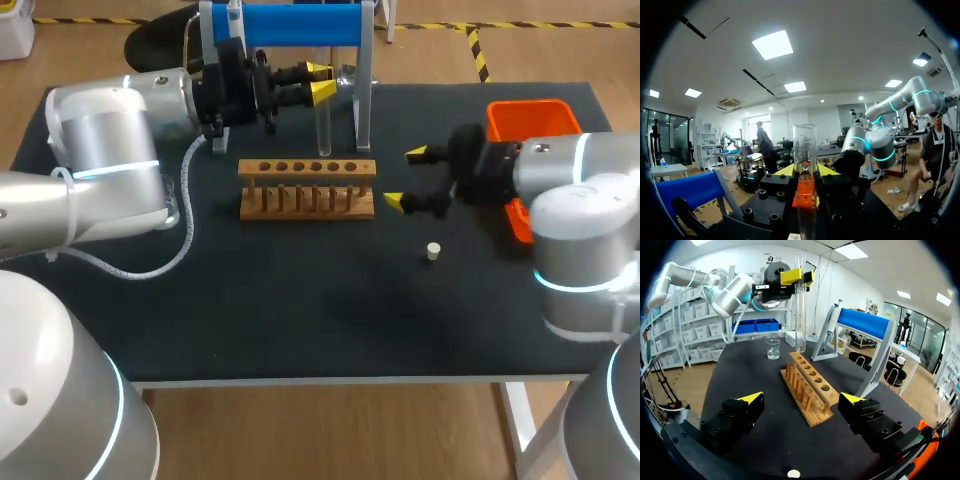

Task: Invert the test tube, pick up the pipette, mount the tip to pipette, aspirate from beaker and dispense into the tube, eject the tip, return the pipette, and cap with the stopper.

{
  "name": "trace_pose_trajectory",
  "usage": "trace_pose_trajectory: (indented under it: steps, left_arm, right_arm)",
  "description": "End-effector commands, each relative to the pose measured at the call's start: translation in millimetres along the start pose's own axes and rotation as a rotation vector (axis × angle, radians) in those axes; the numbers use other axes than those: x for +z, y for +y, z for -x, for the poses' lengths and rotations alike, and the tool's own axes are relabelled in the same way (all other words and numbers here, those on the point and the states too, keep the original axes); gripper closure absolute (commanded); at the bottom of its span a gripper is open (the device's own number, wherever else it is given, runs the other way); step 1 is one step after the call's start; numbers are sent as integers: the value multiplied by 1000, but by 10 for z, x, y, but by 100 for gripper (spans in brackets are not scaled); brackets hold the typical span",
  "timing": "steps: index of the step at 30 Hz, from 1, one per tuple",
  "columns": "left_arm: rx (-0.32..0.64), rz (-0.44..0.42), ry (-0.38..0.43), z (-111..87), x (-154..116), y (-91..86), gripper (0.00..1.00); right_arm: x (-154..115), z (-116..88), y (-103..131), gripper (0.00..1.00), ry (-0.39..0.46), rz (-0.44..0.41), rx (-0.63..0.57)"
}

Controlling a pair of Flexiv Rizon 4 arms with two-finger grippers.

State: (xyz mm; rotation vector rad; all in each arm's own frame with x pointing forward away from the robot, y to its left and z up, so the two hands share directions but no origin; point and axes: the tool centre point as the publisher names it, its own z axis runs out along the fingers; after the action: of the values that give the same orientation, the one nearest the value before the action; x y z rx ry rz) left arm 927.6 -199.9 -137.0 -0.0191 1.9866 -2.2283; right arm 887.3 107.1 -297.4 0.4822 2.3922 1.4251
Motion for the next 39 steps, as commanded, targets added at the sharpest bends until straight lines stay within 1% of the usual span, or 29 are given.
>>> trace_pose_trajectory:
  steps: [1,3,10,15,26,39]
  left_arm:
    - [-2,2,3,12,4,-3,100]
    - [-2,2,3,12,4,-3,100]
    - [-2,2,3,12,4,-3,100]
    - [-2,2,3,12,4,-3,100]
    - [-2,2,3,12,4,-3,100]
    - [-2,2,3,12,4,-3,100]
  right_arm:
    - [528,15,44,0,-19,-45,46]
    - [600,26,52,0,-29,-55,32]
    - [788,50,59,0,-46,-57,110]
    - [891,45,-2,0,-60,-55,124]
    - [946,33,-82,0,-74,-58,132]
    - [933,59,-79,0,-80,-53,116]
